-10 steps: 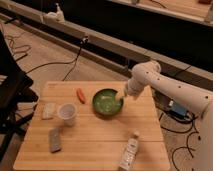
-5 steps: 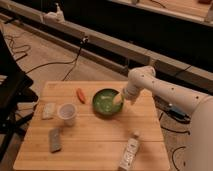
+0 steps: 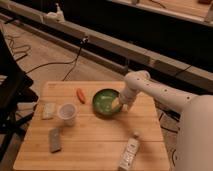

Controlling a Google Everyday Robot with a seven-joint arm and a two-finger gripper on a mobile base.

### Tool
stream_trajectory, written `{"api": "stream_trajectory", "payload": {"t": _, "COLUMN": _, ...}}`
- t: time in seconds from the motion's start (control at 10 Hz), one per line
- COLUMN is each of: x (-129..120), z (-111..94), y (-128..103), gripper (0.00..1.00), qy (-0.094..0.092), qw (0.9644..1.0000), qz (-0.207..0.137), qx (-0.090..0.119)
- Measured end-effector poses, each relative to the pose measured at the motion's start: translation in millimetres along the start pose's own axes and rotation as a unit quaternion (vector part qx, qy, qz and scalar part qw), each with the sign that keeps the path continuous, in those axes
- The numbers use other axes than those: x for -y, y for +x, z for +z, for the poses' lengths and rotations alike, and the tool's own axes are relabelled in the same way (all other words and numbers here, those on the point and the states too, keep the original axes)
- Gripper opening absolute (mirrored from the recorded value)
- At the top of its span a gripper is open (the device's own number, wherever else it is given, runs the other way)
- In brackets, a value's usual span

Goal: Drag the ceramic bowl in a circle

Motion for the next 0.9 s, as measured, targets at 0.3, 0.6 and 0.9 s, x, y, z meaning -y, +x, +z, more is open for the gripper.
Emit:
{"api": "stream_trajectory", "payload": {"t": 0.3, "x": 2.6, "z": 8.1, "y": -0.2, "gripper": 0.19, "qy": -0.001, "qw": 1.0000, "qz": 0.004, "qx": -0.005}}
{"api": "stream_trajectory", "payload": {"t": 0.6, "x": 21.5, "z": -1.0, "y": 0.9, "gripper": 0.00, "qy": 0.018, "qw": 0.9998, "qz": 0.006, "qx": 0.004}}
{"api": "stream_trajectory", "payload": {"t": 0.9, "x": 59.8, "z": -20.8, "y": 7.3, "gripper": 0.00, "qy": 0.048, "qw": 0.9984, "qz": 0.026, "qx": 0.018}}
